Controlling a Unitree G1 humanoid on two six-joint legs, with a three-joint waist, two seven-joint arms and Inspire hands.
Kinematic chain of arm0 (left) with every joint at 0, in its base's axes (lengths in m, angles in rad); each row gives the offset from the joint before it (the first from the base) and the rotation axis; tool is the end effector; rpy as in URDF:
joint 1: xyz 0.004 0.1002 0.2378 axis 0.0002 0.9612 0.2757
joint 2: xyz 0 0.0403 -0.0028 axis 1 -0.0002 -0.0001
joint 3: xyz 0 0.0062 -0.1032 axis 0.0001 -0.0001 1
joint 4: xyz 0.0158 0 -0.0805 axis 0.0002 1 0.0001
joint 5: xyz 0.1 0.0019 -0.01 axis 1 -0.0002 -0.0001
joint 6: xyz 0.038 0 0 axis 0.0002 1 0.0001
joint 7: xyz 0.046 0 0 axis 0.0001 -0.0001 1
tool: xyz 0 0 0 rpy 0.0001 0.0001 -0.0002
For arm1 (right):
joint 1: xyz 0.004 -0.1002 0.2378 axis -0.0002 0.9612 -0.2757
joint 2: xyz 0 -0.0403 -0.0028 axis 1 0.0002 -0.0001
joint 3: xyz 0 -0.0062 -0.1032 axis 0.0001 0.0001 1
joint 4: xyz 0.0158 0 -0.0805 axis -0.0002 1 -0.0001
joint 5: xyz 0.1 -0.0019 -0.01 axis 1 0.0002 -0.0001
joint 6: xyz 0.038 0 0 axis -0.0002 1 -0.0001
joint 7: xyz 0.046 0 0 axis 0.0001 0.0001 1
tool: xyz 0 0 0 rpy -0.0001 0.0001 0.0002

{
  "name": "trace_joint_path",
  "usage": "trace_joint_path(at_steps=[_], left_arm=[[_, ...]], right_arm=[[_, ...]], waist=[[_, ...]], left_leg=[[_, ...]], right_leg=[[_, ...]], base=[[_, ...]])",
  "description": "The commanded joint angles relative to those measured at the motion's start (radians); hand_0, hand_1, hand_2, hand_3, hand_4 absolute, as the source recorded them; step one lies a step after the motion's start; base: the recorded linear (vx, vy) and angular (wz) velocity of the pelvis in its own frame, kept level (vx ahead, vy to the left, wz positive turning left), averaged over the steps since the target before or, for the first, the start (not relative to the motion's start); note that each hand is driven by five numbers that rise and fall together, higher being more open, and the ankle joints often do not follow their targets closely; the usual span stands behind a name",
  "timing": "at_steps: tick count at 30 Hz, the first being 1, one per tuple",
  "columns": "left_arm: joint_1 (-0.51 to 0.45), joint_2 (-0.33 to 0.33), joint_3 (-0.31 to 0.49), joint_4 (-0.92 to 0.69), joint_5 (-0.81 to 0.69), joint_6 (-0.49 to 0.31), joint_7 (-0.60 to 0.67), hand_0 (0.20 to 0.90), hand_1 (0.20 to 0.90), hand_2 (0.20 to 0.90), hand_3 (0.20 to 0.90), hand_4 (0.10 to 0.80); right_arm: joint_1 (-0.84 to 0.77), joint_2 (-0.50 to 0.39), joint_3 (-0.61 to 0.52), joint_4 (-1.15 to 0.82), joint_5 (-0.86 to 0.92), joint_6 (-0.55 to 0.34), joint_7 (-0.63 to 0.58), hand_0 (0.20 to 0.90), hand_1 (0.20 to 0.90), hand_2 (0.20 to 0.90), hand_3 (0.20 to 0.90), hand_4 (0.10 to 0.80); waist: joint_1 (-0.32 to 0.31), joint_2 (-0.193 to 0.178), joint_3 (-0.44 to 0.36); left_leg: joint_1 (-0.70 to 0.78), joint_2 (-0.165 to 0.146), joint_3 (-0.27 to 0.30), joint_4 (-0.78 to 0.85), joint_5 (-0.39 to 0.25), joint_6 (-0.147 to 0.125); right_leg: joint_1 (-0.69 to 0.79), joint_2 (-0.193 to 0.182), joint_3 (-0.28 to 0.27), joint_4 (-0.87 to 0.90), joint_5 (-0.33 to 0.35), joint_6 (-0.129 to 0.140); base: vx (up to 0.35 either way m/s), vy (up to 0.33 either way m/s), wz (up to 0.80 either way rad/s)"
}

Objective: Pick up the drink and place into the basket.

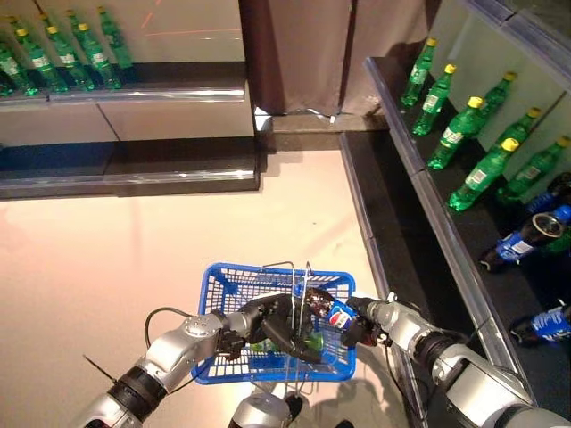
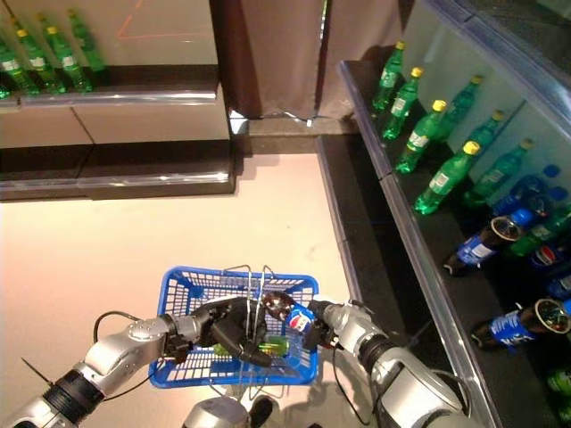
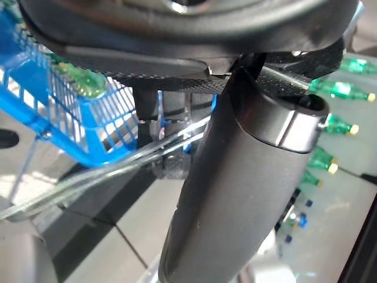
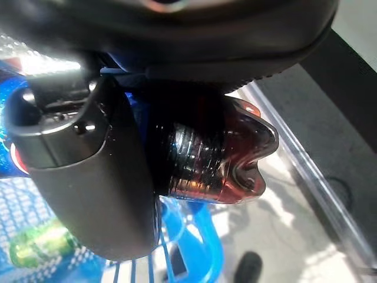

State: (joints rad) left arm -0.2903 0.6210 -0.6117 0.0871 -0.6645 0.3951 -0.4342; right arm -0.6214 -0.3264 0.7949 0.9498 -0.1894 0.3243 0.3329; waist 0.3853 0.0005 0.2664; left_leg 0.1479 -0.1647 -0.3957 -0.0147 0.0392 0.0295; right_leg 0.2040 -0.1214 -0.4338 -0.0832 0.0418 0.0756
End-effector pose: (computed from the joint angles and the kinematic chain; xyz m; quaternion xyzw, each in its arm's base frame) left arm 0.2258 0.1639 0.0408 0.0207 0.2778 -0.4363 0.8556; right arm 0.2753 -0.1609 -0.0058 -0.4690 0.3836 0.2946 0.7390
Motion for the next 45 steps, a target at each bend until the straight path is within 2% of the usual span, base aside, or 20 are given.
trace_joint_path(at_steps=[1, 4, 9, 14, 18, 21, 25, 26, 27, 28, 29, 30, 31, 34, 41, 45], left_arm=[[-0.2, -0.14, -0.006, -0.272, -0.099, -0.142, -0.088, 0.3, 0.3, 0.3, 0.2, 0.1], [-0.231, -0.184, -0.027, -0.275, -0.119, -0.11, -0.058, 0.3, 0.3, 0.3, 0.2, 0.1], [-0.244, -0.253, -0.057, -0.284, -0.127, -0.08, -0.058, 0.3, 0.3, 0.3, 0.2, 0.1], [-0.251, -0.298, -0.084, -0.303, -0.093, -0.049, -0.04, 0.3, 0.3, 0.3, 0.2, 0.1], [-0.259, -0.32, -0.101, -0.296, -0.103, -0.022, -0.027, 0.3, 0.3, 0.3, 0.2, 0.1], [-0.26, -0.343, -0.111, -0.293, -0.113, -0.002, -0.048, 0.3, 0.3, 0.3, 0.2, 0.1], [-0.261, -0.359, -0.129, -0.302, -0.145, -0.007, -0.019, 0.3, 0.3, 0.3, 0.2, 0.1], [-0.26, -0.36, -0.13, -0.303, -0.15, -0.005, -0.017, 0.3, 0.3, 0.3, 0.2, 0.1], [-0.258, -0.369, -0.13, -0.306, -0.215, 0.008, 0.002, 0.3, 0.3, 0.3, 0.2, 0.1], [-0.245, -0.379, -0.129, -0.312, -0.263, 0.021, 0.003, 0.3, 0.3, 0.3, 0.2, 0.1], [-0.238, -0.386, -0.128, -0.316, -0.288, 0.027, 0.003, 0.3, 0.3, 0.3, 0.2, 0.1], [-0.226, -0.394, -0.131, -0.318, -0.318, 0.03, 0.004, 0.3, 0.3, 0.3, 0.2, 0.1], [-0.205, -0.407, -0.137, -0.328, -0.34, 0.03, 0.015, 0.3, 0.3, 0.3, 0.2, 0.1], [-0.158, -0.42, -0.141, -0.347, -0.349, -0.002, 0.02, 0.3, 0.3, 0.3, 0.2, 0.1], [-0.124, -0.39, -0.104, -0.342, -0.269, -0.098, 0.058, 0.3, 0.3, 0.3, 0.2, 0.1], [-0.103, -0.336, -0.011, -0.32, -0.26, -0.123, 0.142, 0.3, 0.3, 0.3, 0.2, 0.1]], right_arm=[[-0.136, 0.042, 0.084, 0.028, -0.08, -0.001, 0.111, 0.3, 0.3, 0.3, 0.2, 0.1], [-0.153, 0.092, 0.109, 0.067, -0.133, 0.017, 0.181, 0.3, 0.3, 0.3, 0.2, 0.1], [-0.162, 0.168, 0.119, 0.095, -0.159, 0.052, 0.197, 0.3, 0.3, 0.3, 0.2, 0.1], [-0.175, 0.209, 0.14, 0.113, -0.261, 0.088, 0.286, 0.3, 0.3, 0.3, 0.2, 0.1], [-0.183, 0.232, 0.14, 0.123, -0.188, 0.116, 0.313, 0.3, 0.3, 0.3, 0.2, 0.1], [-0.172, 0.258, 0.111, 0.14, -0.054, 0.121, 0.257, 0.3, 0.3, 0.3, 0.2, 0.1], [-0.169, 0.263, 0.061, 0.149, 0.036, 0.049, 0.048, 0.312, 0.312, 0.312, 0.214, 0.114], [-0.17, 0.262, 0.058, 0.15, 0.034, 0.043, 0.041, 0.312, 0.312, 0.312, 0.214, 0.114], [-0.175, 0.257, 0.042, 0.148, 0.03, 0.019, -0.017, 0.305, 0.305, 0.305, 0.205, 0.105], [-0.173, 0.251, 0.032, 0.143, 0.02, -0.008, -0.077, 0.415, 0.415, 0.415, 0.335, 0.235], [-0.173, 0.249, 0.027, 0.141, -0.004, -0.028, -0.109, 0.493, 0.493, 0.493, 0.425, 0.325], [-0.174, 0.245, 0.023, 0.135, -0.05, -0.036, -0.14, 0.669, 0.669, 0.669, 0.631, 0.531], [-0.171, 0.237, 0.027, 0.124, -0.095, -0.041, -0.172, 0.9, 0.9, 0.9, 0.9, 0.8], [-0.156, 0.215, 0.041, 0.094, -0.2, -0.089, -0.244, 0.9, 0.9, 0.9, 0.9, 0.8], [-0.106, 0.186, 0.045, 0.059, -0.17, -0.12, -0.304, 0.9, 0.9, 0.9, 0.9, 0.8], [-0.075, 0.133, 0.023, 0.0, -0.055, -0.176, -0.29, 0.9, 0.9, 0.9, 0.9, 0.8]], waist=[[0.017, -0.022, -0.182], [0.028, -0.031, -0.188], [0.034, -0.039, -0.187], [0.032, -0.042, -0.183], [0.022, -0.047, -0.184], [0.015, -0.046, -0.184], [0.003, -0.041, -0.189], [0.002, -0.041, -0.189], [-0.001, -0.038, -0.192], [-0.003, -0.035, -0.193], [-0.004, -0.033, -0.193], [-0.005, -0.03, -0.193], [-0.007, -0.027, -0.192], [-0.01, -0.019, -0.186], [-0.012, -0.014, -0.184], [-0.017, -0.023, -0.186]], left_leg=[[-0.064, 0.015, 0.115, -0.007, -0.067, 0.01], [-0.064, 0.015, 0.108, -0.009, -0.066, 0.011], [-0.067, 0.015, 0.105, -0.006, -0.064, 0.01], [-0.073, 0.015, 0.109, 0.001, -0.063, 0.013], [-0.073, 0.012, 0.104, -0.002, -0.06, 0.015], [-0.071, 0.012, 0.104, -0.001, -0.06, 0.017], [-0.063, 0.013, 0.113, 0.0, -0.061, 0.018], [-0.063, 0.013, 0.113, 0.001, -0.061, 0.018], [-0.061, 0.013, 0.117, 0.002, -0.062, 0.019], [-0.06, 0.014, 0.122, 0.003, -0.063, 0.019], [-0.06, 0.014, 0.124, 0.004, -0.062, 0.018], [-0.06, 0.014, 0.126, 0.004, -0.063, 0.018], [-0.059, 0.014, 0.128, 0.004, -0.064, 0.019], [-0.061, 0.013, 0.135, 0.009, -0.07, 0.02], [-0.064, 0.013, 0.149, 0.015, -0.078, 0.019], [-0.058, 0.015, 0.162, 0.015, -0.084, 0.018]], right_leg=[[-0.051, -0.001, 0.034, 0.181, -0.124, 0.001], [-0.051, -0.002, 0.032, 0.181, -0.123, 0.004], [-0.052, -0.003, 0.033, 0.18, -0.121, 0.003], [-0.054, -0.003, 0.046, 0.175, -0.116, 0.003], [-0.06, 0.001, 0.064, 0.17, -0.112, 0.005], [-0.062, 0.003, 0.077, 0.17, -0.11, 0.003], [-0.06, 0.001, 0.086, 0.169, -0.107, 0.005], [-0.06, 0.0, 0.086, 0.169, -0.107, 0.005], [-0.059, -0.001, 0.087, 0.168, -0.106, 0.006], [-0.058, -0.003, 0.087, 0.166, -0.103, 0.008], [-0.057, -0.004, 0.086, 0.165, -0.101, 0.01], [-0.057, -0.005, 0.086, 0.162, -0.098, 0.01], [-0.056, -0.006, 0.087, 0.159, -0.097, 0.01], [-0.053, -0.009, 0.09, 0.147, -0.093, 0.013], [-0.051, -0.014, 0.091, 0.129, -0.084, 0.019], [-0.048, -0.012, 0.097, 0.115, -0.075, 0.023]], base=[[0.076, 0.048, 0.15], [0.079, 0.038, 0.02], [0.055, 0.028, 0.08], [0.025, 0.023, 0.07], [0.022, 0.029, 0.09], [0.038, 0.046, 0.09], [0.046, 0.04, 0.0], [0.053, 0.043, 0.0], [0.053, 0.041, -0.01], [0.06, 0.046, -0.01], [0.042, 0.034, -0.02], [0.0, 0.0, 0.0], [0.0, 0.0, 0.0], [0.001, 0.021, 0.0], [-0.001, 0.0, -0.03], [-0.001, -0.02, -0.05]])
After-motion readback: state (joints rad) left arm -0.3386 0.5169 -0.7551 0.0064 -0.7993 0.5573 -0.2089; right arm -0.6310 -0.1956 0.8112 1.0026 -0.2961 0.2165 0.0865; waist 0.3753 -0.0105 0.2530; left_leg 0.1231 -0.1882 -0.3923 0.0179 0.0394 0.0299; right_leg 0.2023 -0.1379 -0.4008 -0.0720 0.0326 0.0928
